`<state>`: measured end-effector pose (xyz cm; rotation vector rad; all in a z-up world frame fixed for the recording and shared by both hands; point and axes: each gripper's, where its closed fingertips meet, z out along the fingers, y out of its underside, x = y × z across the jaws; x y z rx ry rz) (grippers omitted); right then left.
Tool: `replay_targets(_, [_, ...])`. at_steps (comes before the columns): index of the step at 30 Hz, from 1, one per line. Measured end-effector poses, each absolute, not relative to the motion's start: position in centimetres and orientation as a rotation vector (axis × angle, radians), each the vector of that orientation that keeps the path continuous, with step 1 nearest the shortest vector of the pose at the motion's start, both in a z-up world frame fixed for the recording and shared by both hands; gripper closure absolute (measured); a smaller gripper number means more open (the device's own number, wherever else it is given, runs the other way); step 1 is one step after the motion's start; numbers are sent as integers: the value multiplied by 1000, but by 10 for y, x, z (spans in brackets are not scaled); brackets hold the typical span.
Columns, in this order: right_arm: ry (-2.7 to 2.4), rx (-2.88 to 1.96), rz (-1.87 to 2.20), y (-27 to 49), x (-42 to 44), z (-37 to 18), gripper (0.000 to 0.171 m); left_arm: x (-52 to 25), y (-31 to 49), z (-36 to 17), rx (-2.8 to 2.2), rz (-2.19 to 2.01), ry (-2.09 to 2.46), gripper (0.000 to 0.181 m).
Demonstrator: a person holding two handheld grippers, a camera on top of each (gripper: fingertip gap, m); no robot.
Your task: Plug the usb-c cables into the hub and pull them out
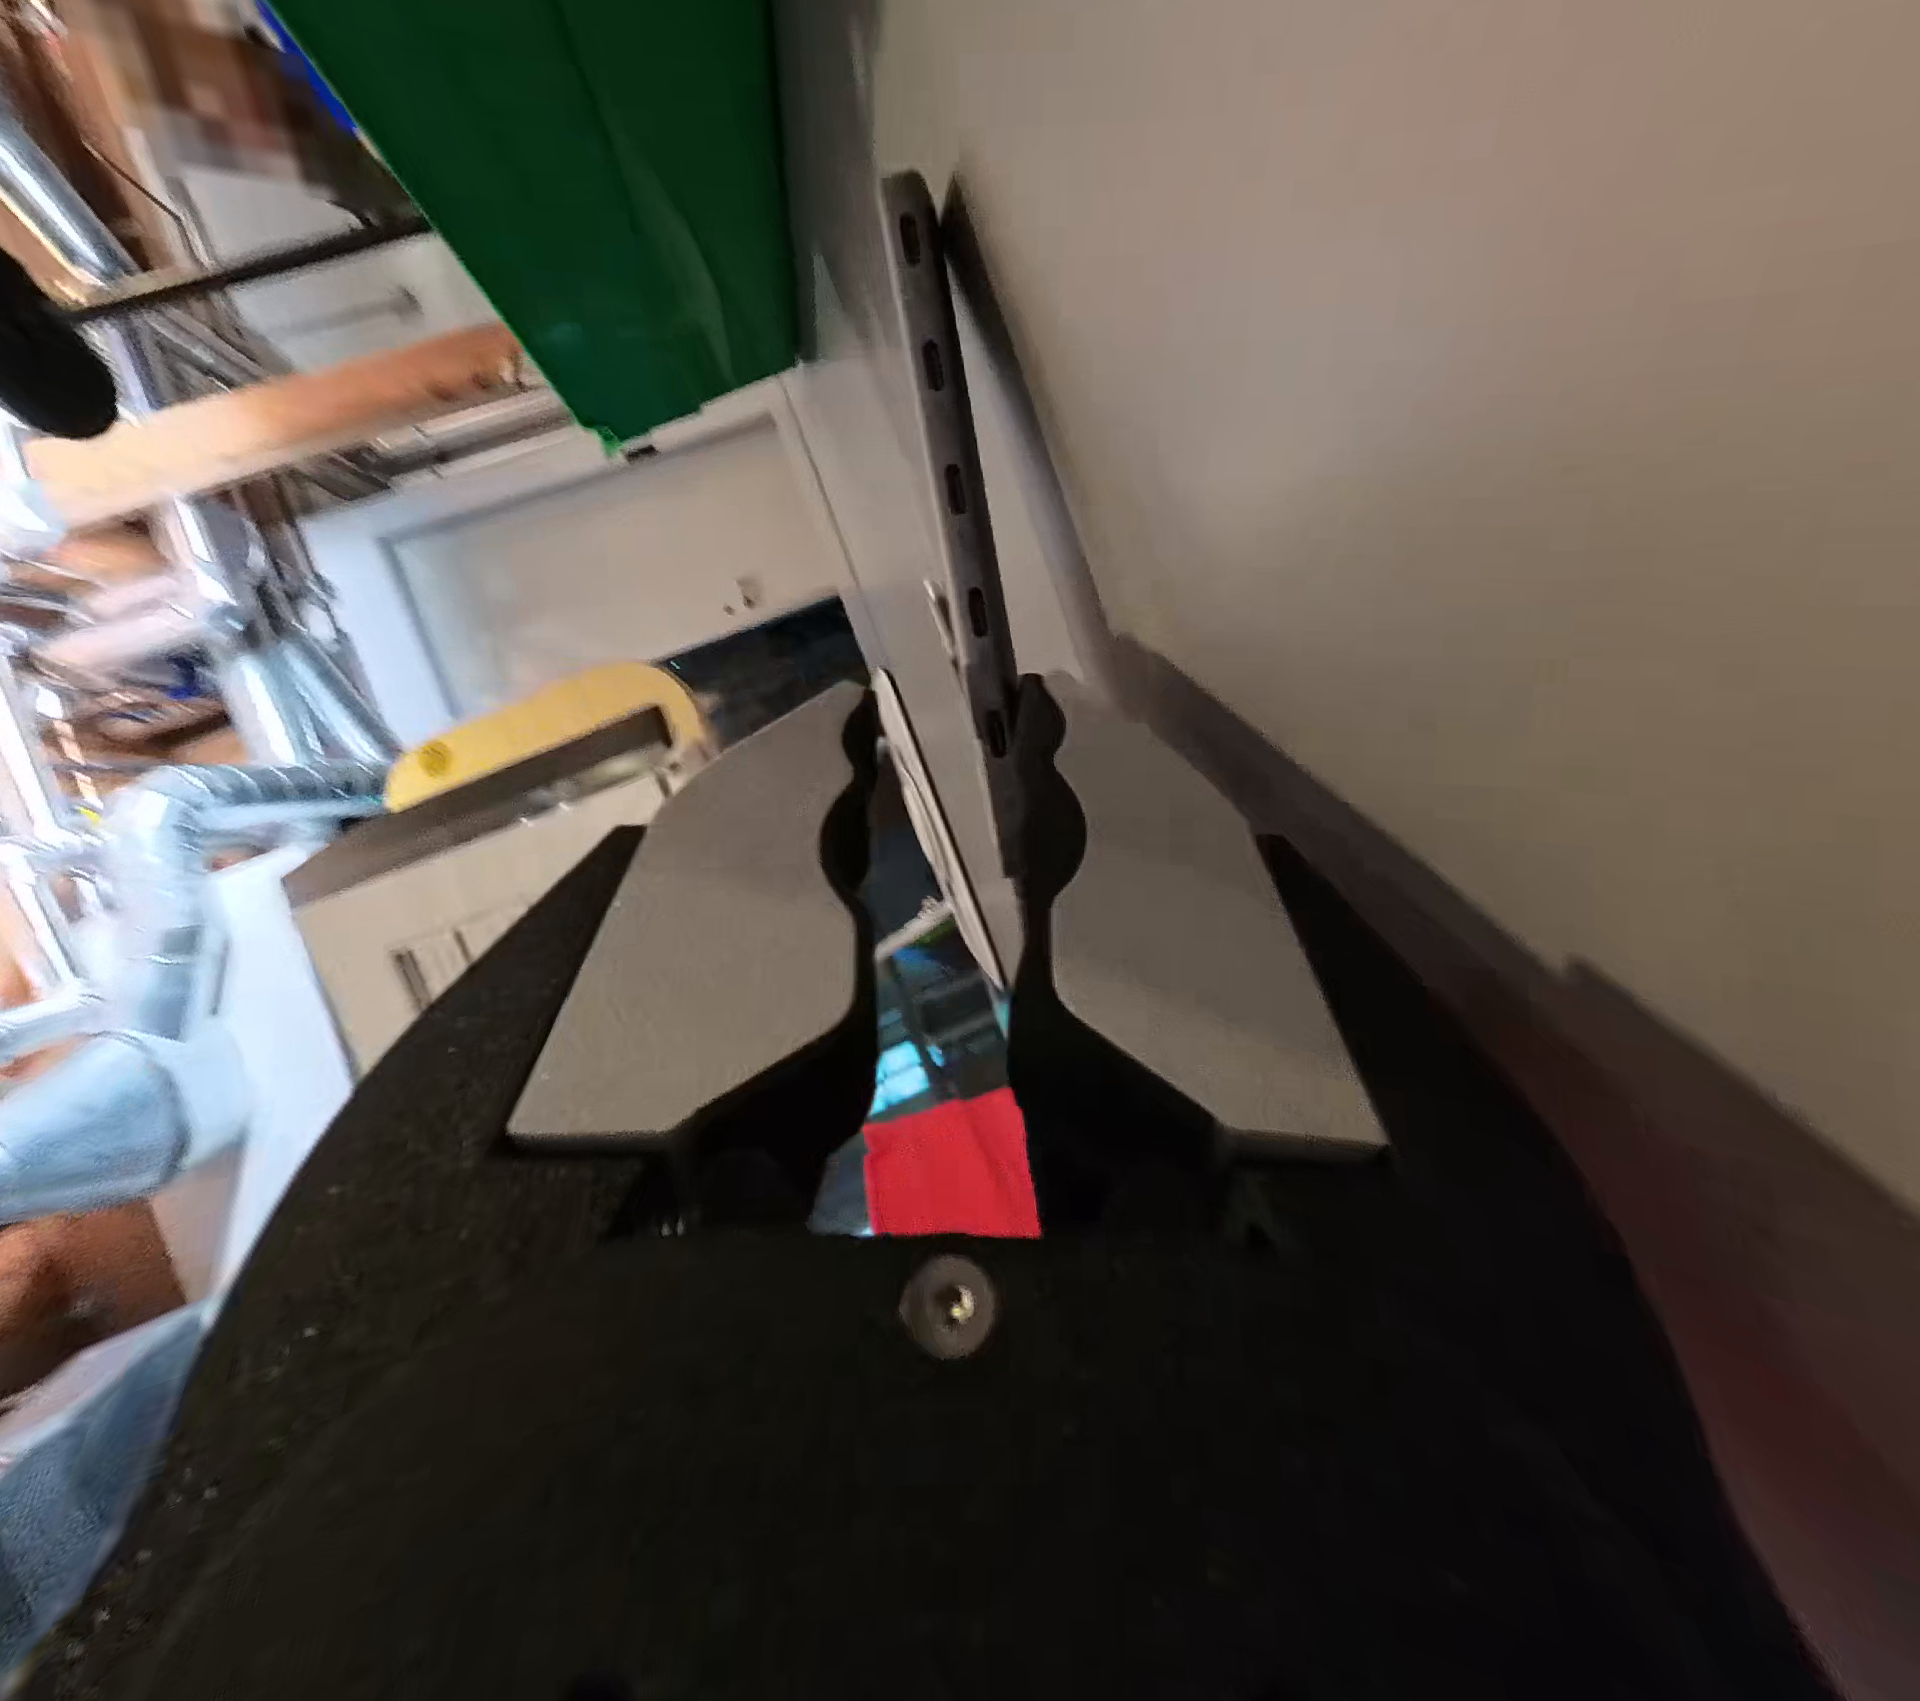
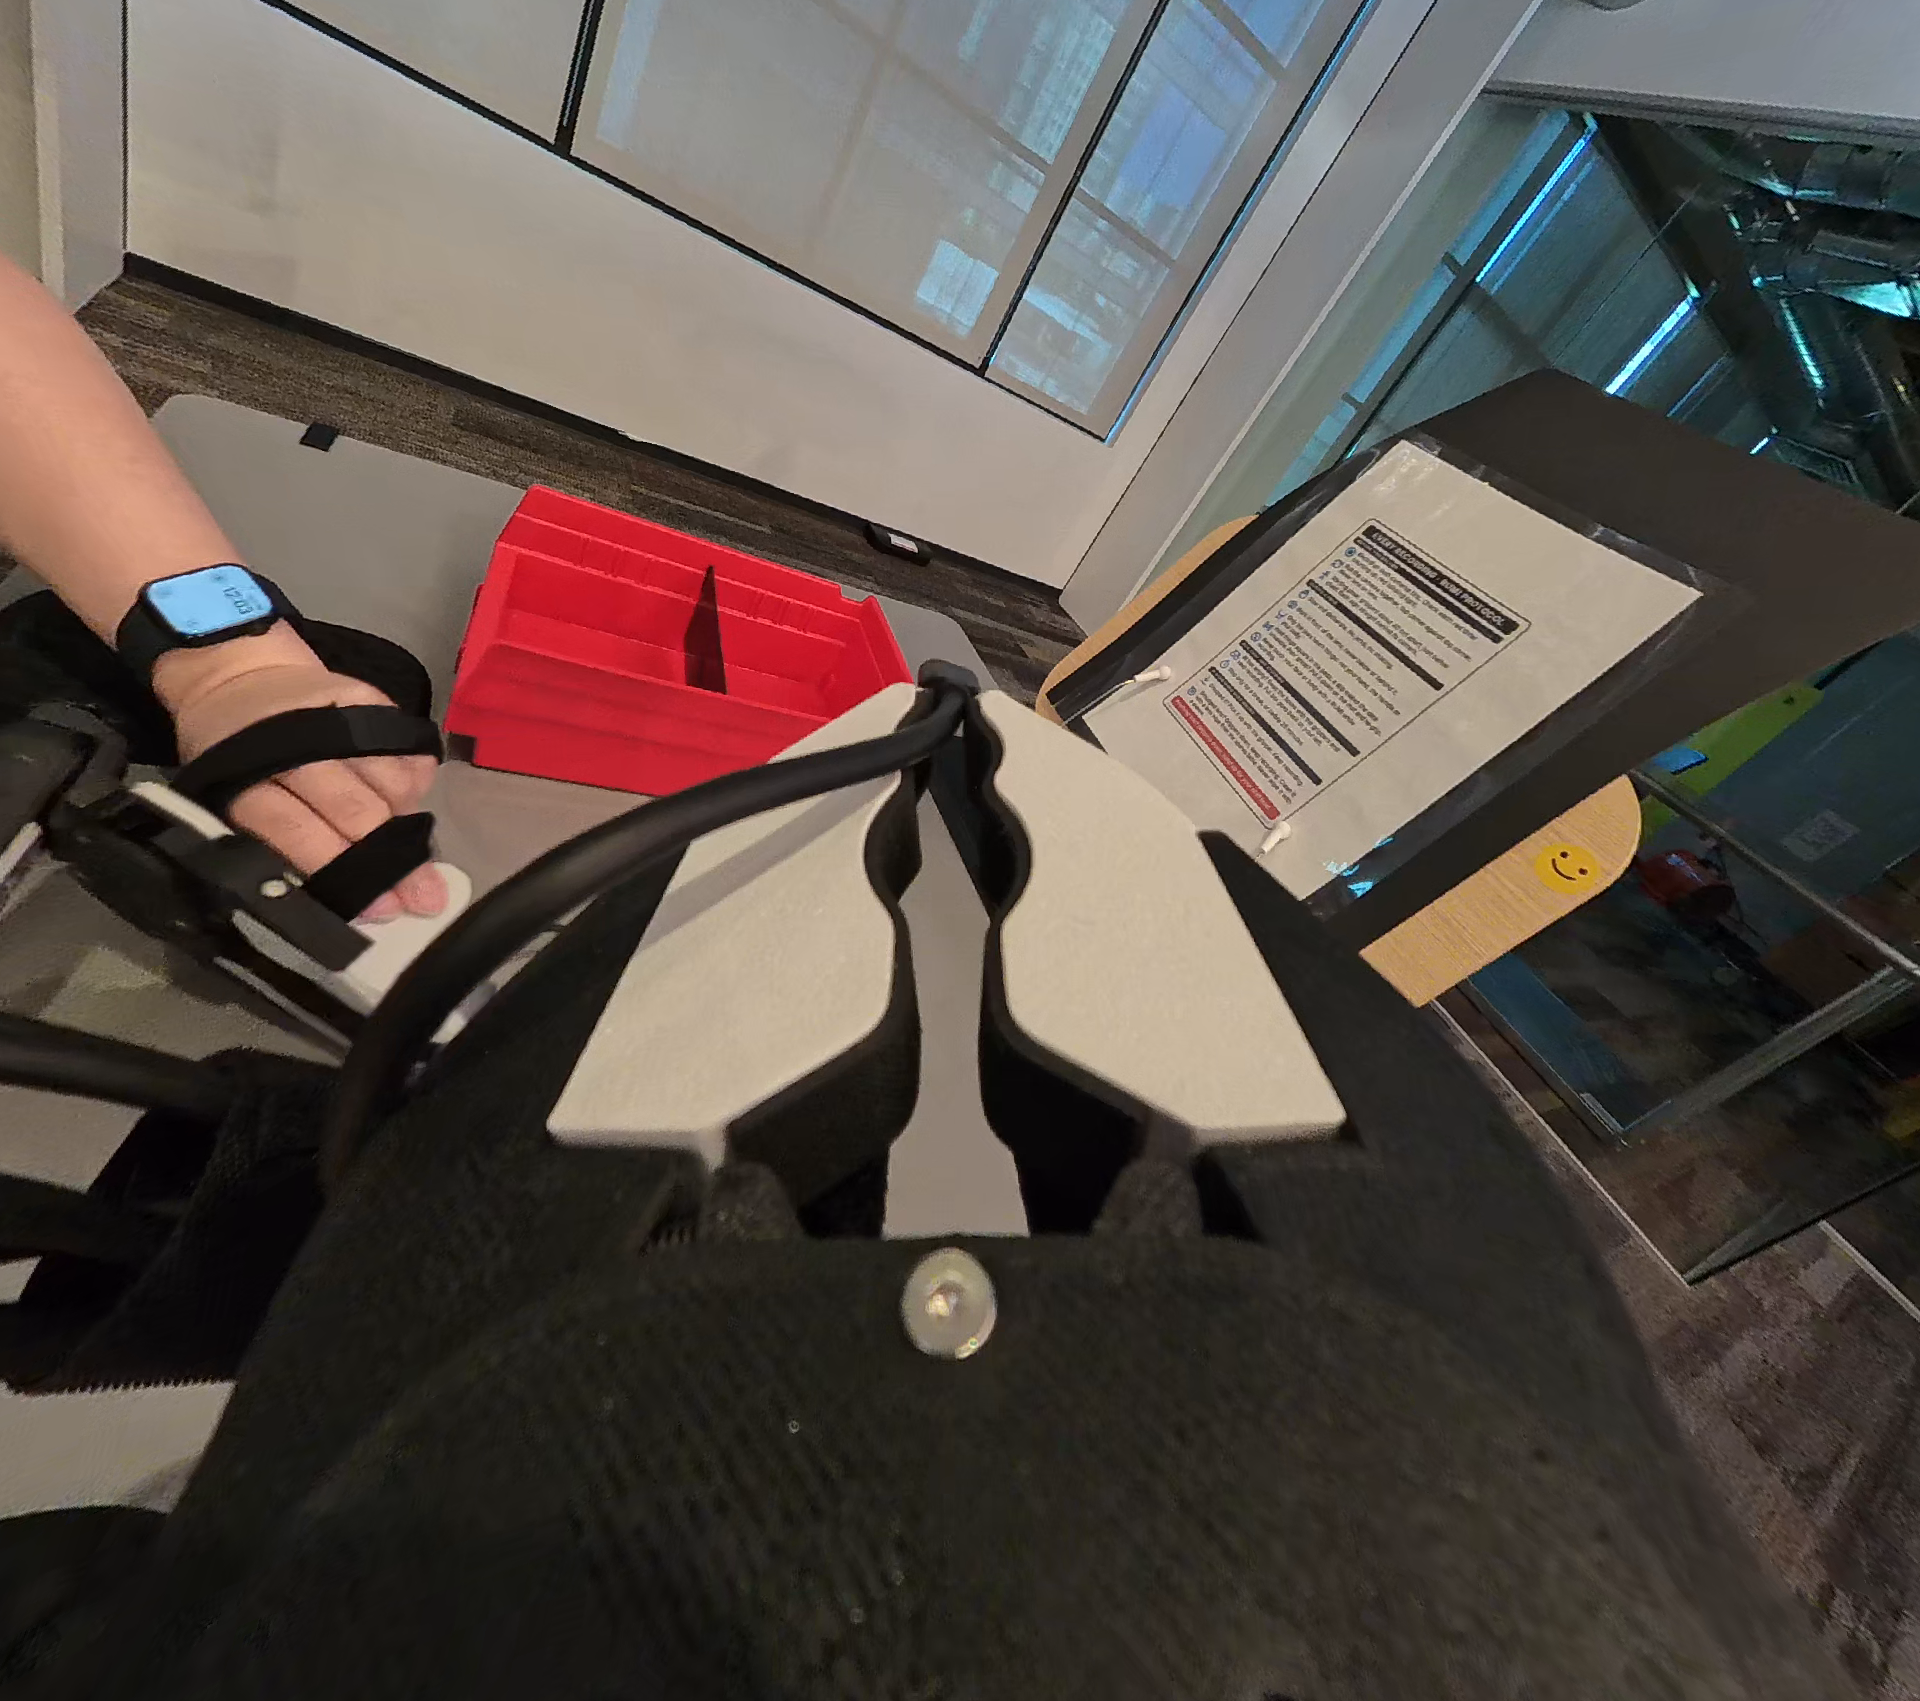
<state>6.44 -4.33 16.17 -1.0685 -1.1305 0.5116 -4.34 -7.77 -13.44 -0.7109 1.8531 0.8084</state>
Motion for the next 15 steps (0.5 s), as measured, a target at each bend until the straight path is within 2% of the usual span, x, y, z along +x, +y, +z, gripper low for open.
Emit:
replay_targets(1, [-1134,-1067,514,-44,64,162,165,-47,-72,-135,-758,813,1854,165])
replay_targets(2, [-1136,-1066,513,-44,64,161,165,-51,-67,-137,-804,814,1861,172])
replay_targets(9, [-1145,-1068,510,-44,64,160,165,-72,-42,-147,-1055,787,1860,172])
replay_targets(15, [-1154,-1078,517,-43,62,157,165,-67,-58,-146,-1223,613,1869,172])
